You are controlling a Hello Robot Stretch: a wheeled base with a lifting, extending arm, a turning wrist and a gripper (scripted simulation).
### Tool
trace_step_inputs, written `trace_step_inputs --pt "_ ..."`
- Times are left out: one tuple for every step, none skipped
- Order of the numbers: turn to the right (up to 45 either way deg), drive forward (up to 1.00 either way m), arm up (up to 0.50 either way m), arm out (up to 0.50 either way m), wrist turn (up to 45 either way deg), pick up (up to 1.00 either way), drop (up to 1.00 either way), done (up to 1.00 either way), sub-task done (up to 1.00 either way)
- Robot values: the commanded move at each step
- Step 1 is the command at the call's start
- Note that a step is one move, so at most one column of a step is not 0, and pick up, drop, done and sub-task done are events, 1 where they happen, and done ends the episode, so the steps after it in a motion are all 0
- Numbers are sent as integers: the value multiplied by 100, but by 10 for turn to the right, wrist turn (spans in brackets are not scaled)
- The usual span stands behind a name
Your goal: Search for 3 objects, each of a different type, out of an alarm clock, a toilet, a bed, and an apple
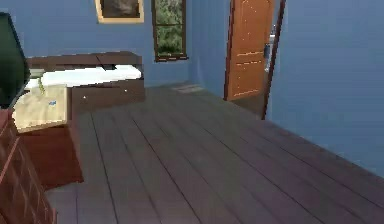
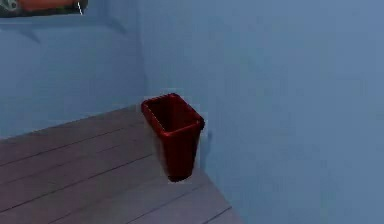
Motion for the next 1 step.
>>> trace_step_inputs --pt "450 0 0 0 0 0 0 0 0"
